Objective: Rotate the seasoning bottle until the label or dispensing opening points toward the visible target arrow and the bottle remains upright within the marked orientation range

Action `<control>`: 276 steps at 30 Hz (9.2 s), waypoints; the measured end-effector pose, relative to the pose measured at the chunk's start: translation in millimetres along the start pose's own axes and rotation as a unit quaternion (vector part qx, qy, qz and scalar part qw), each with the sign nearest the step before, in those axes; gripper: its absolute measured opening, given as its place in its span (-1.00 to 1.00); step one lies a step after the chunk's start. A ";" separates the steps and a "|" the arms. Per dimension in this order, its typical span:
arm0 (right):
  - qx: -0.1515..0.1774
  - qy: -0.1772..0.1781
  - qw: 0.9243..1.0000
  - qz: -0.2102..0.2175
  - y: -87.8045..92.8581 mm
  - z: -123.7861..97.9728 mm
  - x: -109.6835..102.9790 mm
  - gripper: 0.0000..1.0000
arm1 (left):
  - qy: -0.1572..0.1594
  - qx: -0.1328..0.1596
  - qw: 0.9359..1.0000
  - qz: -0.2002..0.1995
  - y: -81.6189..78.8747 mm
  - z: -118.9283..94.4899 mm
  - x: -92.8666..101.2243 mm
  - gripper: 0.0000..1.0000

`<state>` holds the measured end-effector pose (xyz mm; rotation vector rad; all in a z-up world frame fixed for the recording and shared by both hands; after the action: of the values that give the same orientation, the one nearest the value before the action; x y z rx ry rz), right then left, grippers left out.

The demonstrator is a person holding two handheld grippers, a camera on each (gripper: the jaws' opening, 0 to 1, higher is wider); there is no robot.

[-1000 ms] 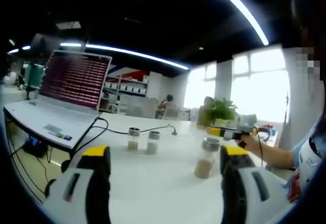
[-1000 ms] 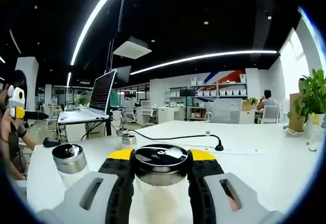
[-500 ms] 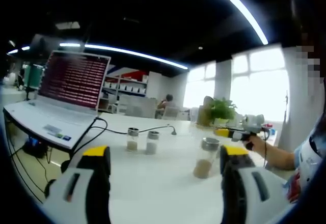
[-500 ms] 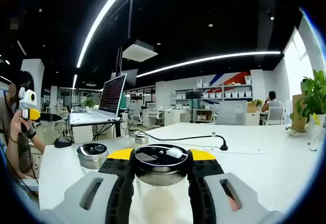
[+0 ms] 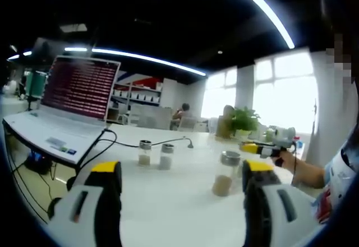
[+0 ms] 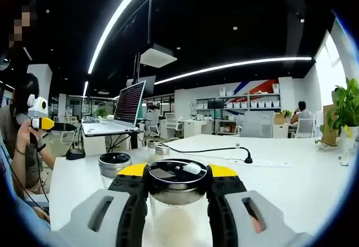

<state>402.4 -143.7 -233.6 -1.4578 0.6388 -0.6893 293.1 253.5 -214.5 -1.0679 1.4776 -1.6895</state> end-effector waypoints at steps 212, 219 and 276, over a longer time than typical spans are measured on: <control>-0.013 -0.110 0.993 -0.028 -11.0 -37.7 -2.9 0.03 | -0.004 0.002 1.000 -0.007 4.7 -10.2 9.1 0.80; -0.033 -0.190 0.981 -0.012 -5.0 -24.9 6.2 0.27 | -0.007 0.003 1.000 -0.004 2.5 -11.9 7.9 0.80; -0.029 -0.307 0.951 0.014 16.0 3.7 19.9 -0.16 | -0.004 0.006 1.000 0.007 -1.1 -6.5 6.6 0.80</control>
<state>418.8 -156.3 -249.0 -1.6068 0.1935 -0.1658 284.3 250.9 -212.6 -1.0558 1.4643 -1.6804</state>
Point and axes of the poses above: the point that each gripper's makers call its tool centre point, and the gripper's own axes: z roughly forward along the fingers, x roughly to its right, y roughly out of its underside, the point moved 10 cm from there along -z, roughly backward along the fingers, and after that the axes turned 3 degrees about -y, right-handed, at the moved point
